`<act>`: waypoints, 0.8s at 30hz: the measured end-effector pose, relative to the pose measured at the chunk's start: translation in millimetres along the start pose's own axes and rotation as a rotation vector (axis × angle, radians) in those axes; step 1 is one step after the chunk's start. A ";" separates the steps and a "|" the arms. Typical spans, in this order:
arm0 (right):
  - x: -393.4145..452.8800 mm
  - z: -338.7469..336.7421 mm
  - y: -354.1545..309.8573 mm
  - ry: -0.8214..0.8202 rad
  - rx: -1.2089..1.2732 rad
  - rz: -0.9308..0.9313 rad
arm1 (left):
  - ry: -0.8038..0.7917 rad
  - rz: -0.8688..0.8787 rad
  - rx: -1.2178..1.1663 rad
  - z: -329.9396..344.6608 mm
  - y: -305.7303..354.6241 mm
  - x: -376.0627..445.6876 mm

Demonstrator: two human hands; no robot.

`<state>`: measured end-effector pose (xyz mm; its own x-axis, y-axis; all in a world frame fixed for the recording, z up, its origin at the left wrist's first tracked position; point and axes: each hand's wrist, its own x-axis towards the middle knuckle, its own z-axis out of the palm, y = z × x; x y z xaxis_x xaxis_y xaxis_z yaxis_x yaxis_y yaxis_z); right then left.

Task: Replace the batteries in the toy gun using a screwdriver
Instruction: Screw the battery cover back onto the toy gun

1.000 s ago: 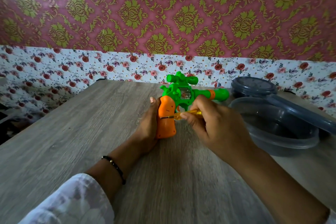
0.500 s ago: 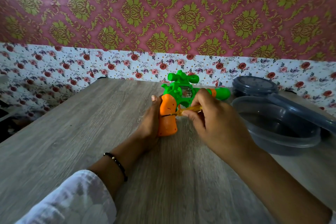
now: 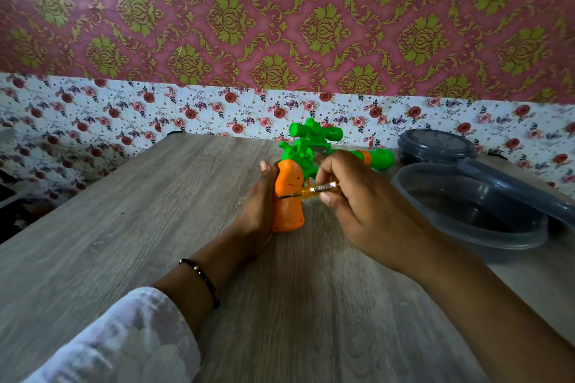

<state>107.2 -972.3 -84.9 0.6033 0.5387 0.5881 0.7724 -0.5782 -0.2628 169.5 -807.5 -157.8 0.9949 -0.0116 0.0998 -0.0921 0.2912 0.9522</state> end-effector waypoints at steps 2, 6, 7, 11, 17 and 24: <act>-0.3 -1.9 0.9 0.005 -0.052 0.024 | -0.007 -0.001 0.027 -0.8 -0.7 0.9; -2.5 -2.8 -1.4 0.053 -0.285 0.000 | -0.020 0.007 0.067 -3.8 -3.9 4.3; -2.8 -2.8 -2.8 0.046 -0.316 -0.002 | -0.022 0.006 0.066 -3.9 -3.8 4.5; -3.3 -3.0 -5.7 -0.003 -0.220 -0.003 | -0.005 -0.020 0.021 -3.3 -3.0 4.8; -1.5 -1.8 -1.1 0.011 -0.256 0.013 | 0.001 -0.012 0.011 -2.3 -1.4 3.5; -4.7 -1.6 -9.8 0.088 -0.346 0.042 | 0.006 0.000 0.057 -2.3 -3.6 3.2</act>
<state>96.5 -970.2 -83.8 0.6019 0.4639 0.6500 0.6252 -0.7801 -0.0222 173.1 -806.3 -161.5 0.9951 -0.0061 0.0986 -0.0944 0.2367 0.9670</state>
